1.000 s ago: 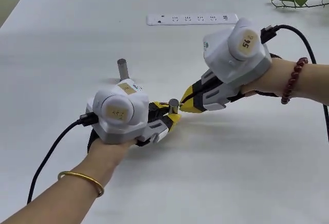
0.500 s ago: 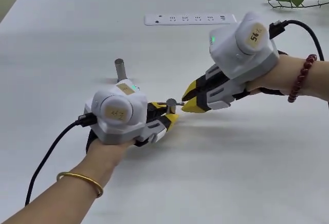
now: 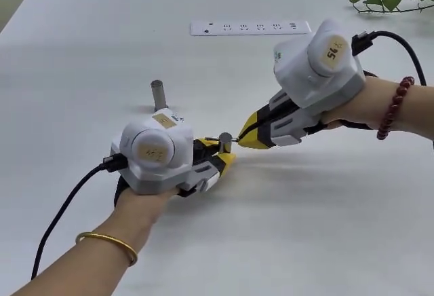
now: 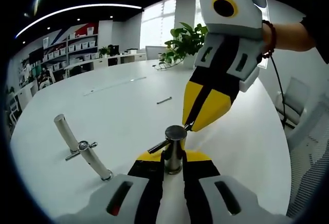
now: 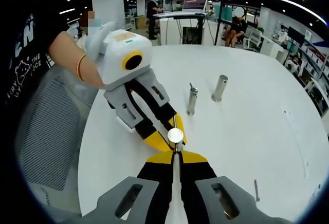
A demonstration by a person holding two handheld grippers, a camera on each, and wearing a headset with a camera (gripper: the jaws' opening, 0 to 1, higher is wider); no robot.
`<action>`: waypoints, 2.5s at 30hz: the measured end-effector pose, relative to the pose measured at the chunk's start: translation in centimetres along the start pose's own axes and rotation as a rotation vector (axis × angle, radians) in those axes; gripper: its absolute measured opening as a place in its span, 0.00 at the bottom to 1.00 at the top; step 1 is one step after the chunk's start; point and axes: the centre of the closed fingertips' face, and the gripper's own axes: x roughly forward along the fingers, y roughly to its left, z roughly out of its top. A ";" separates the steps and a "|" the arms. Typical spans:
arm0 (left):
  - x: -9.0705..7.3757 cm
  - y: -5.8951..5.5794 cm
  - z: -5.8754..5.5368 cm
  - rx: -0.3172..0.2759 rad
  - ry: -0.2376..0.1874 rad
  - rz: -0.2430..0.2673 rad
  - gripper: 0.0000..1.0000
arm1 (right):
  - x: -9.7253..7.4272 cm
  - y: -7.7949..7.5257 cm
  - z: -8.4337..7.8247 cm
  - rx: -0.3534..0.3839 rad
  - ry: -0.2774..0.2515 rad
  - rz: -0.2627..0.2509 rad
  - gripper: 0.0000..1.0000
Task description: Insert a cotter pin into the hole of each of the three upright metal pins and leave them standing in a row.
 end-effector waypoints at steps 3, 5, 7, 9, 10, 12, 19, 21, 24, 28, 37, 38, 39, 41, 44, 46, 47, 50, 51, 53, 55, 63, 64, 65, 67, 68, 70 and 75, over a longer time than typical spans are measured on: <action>0.0 0.0 0.0 -0.002 0.000 0.002 0.11 | 0.1 -0.2 0.0 -0.003 0.001 -0.001 0.00; 0.0 0.0 0.0 -0.005 0.001 0.003 0.11 | 0.2 -0.3 -0.1 -0.001 0.001 -0.001 0.00; 0.0 0.0 -0.1 -0.007 0.002 0.003 0.11 | 0.2 -0.3 0.0 0.001 0.001 -0.003 0.00; 0.0 0.0 -0.1 -0.010 0.003 0.002 0.11 | 0.3 -0.4 0.0 -0.003 0.003 -0.005 0.00; 0.0 0.0 -0.1 -0.009 0.003 0.002 0.11 | 0.4 -0.4 0.0 -0.005 0.003 -0.006 0.00; 0.0 -0.1 -0.1 -0.009 0.003 0.002 0.11 | 0.3 -0.4 0.0 -0.002 0.001 -0.005 0.00; 0.0 0.0 -0.1 -0.011 0.005 0.004 0.11 | 0.5 -0.7 0.0 -0.007 0.004 -0.007 0.00; 0.0 0.0 -0.2 -0.014 0.005 0.003 0.11 | 0.5 -0.7 0.0 -0.009 0.004 -0.007 0.00; 0.0 0.0 -0.3 -0.024 0.013 0.000 0.11 | 0.5 -0.7 0.0 -0.007 0.001 -0.007 0.00; -0.2 -0.1 -0.6 -0.024 0.029 -0.007 0.11 | 0.7 -0.6 0.0 -0.010 0.000 -0.009 0.00; -1.2 0.3 -1.1 -0.021 0.049 0.008 0.17 | 1.0 -0.3 0.9 0.010 -0.032 -0.012 0.10; -1.4 0.3 -1.0 -0.020 0.044 0.006 0.18 | 1.0 -0.4 1.0 0.016 -0.038 -0.015 0.11; -1.6 0.3 -0.9 -0.023 0.039 0.007 0.19 | 1.0 -0.4 1.2 0.021 -0.041 -0.017 0.12; -1.8 0.3 -0.8 -0.030 0.036 0.009 0.23 | 1.0 -0.3 1.4 0.024 -0.046 -0.021 0.13; -2.2 0.5 -0.8 -0.025 0.035 0.016 0.27 | 1.1 -0.2 1.6 0.029 -0.048 -0.020 0.13; -2.5 0.3 -0.7 -0.028 0.030 0.010 0.28 | 1.3 -0.2 1.7 0.032 -0.047 -0.021 0.13; -2.6 0.3 -0.7 -0.026 0.031 0.008 0.29 | 1.5 -0.2 1.8 0.035 -0.045 -0.022 0.13; -3.1 0.2 -0.5 -0.020 0.027 0.001 0.34 | 1.7 0.1 1.8 0.039 -0.038 -0.018 0.13; -3.3 0.2 -0.5 -0.020 0.024 0.001 0.35 | 1.8 0.1 1.9 0.040 -0.036 -0.017 0.14; -3.5 0.3 -0.4 -0.024 0.021 0.000 0.36 | 2.0 0.2 1.9 0.039 -0.031 -0.015 0.14; -3.8 0.3 -0.4 -0.023 0.020 0.002 0.38 | 2.1 0.2 1.9 0.043 -0.029 -0.013 0.14; -4.8 0.5 0.3 -0.045 -0.001 0.000 0.44 | 2.8 -0.4 1.4 0.057 -0.021 -0.016 0.13; -5.0 0.5 0.4 -0.059 -0.007 0.000 0.45 | 2.8 -0.4 1.4 0.057 -0.021 -0.017 0.13; -5.2 0.5 0.6 -0.058 -0.016 -0.001 0.45 | 2.9 -0.4 1.3 0.058 -0.020 -0.016 0.12; -5.6 0.4 0.7 -0.057 -0.016 0.004 0.46 | 2.9 -0.3 1.4 0.059 -0.023 -0.015 0.11; -5.8 0.4 0.7 -0.056 -0.016 0.007 0.48 | 2.9 -0.3 1.4 0.059 -0.025 -0.014 0.11; -6.2 0.5 0.9 -0.064 -0.020 0.012 0.49 | 2.9 -0.3 1.5 0.061 -0.025 -0.013 0.10; -7.1 0.4 1.4 -0.076 -0.044 0.014 0.54 | 2.9 -0.1 1.5 0.067 -0.027 -0.008 0.09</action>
